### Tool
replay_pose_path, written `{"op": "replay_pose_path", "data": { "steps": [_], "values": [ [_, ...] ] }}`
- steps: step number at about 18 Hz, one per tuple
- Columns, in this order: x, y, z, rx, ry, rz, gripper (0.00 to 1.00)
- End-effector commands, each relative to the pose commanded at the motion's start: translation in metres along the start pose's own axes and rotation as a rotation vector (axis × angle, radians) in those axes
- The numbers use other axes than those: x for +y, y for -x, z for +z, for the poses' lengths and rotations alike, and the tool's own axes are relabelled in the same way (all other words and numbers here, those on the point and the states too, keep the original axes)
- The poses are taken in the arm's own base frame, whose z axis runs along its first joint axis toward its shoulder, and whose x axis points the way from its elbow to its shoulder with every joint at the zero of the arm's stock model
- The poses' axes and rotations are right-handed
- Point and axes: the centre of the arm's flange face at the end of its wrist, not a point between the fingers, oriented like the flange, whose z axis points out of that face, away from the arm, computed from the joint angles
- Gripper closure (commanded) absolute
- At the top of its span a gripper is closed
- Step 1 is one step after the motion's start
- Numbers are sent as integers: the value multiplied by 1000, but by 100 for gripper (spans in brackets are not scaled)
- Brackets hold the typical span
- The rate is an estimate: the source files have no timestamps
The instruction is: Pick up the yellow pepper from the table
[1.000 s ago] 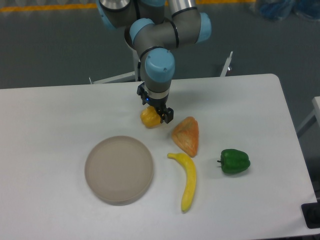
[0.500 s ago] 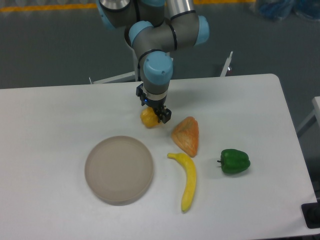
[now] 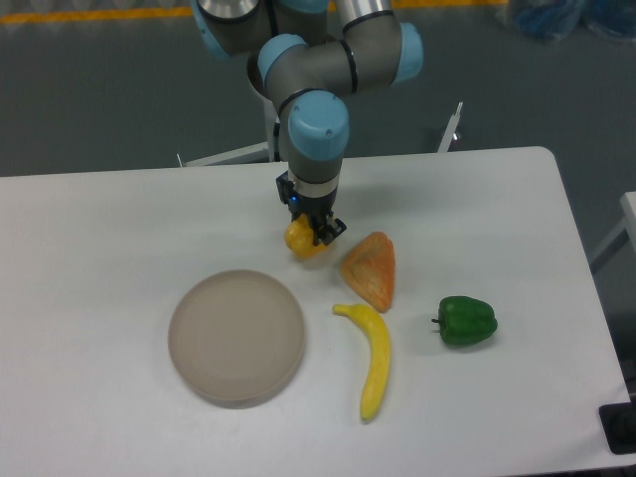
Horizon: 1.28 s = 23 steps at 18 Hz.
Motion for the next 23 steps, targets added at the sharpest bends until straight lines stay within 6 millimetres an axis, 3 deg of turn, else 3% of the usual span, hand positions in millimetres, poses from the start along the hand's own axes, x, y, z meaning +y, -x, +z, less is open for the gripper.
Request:
{"op": "replay_pose_path", "data": {
  "steps": [3,8,13,20,23],
  "values": [
    [14,38,-49,-34,-6,-52,69],
    [33,91,-87,-52,-8,-32,69],
    [29,152,-77,-66,14,-22,70],
    [38,181,-56,-48,27,69,73],
    [38,185,-62,-54,28,105,73]
  ]
}}
